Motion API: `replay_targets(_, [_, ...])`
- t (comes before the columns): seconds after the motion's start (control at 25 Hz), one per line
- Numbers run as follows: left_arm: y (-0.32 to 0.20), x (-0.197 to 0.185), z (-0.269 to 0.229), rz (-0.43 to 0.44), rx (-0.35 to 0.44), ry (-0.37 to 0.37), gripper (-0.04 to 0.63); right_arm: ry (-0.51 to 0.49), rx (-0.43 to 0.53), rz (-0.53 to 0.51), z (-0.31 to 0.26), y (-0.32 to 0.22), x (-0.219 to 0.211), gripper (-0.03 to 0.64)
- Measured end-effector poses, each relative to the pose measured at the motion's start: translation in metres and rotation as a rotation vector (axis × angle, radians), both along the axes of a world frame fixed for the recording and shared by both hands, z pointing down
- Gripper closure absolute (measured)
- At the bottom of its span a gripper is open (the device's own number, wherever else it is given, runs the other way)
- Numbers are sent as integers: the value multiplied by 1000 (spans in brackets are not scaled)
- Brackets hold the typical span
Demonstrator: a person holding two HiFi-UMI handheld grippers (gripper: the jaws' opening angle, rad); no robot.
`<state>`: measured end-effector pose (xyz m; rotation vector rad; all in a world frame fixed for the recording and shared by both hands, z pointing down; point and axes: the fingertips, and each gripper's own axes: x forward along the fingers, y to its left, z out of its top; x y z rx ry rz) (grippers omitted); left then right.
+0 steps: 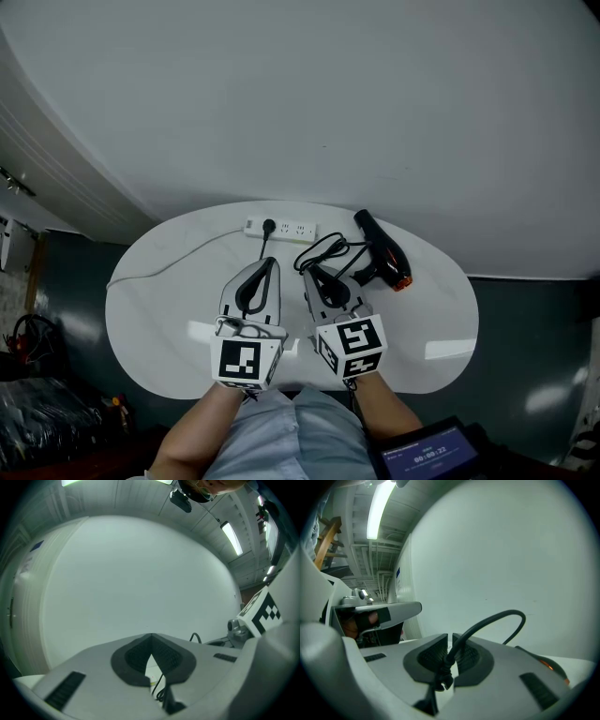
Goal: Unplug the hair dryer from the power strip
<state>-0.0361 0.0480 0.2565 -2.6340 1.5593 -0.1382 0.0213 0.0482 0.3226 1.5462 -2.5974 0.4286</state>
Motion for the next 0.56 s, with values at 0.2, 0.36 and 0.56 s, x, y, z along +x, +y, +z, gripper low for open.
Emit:
replay_targets(0.2, [-1, -2, 1, -5, -4, 2, 595, 0, 1, 0, 0, -1, 0, 589])
replay_targets(0.36, [0, -2, 0, -5, 0, 4, 597, 0, 1, -1, -1, 0, 0, 589])
replay_targets(0.56, [-2, -1, -3, -5, 6, 4, 597, -1, 11, 1, -5, -4, 1, 589])
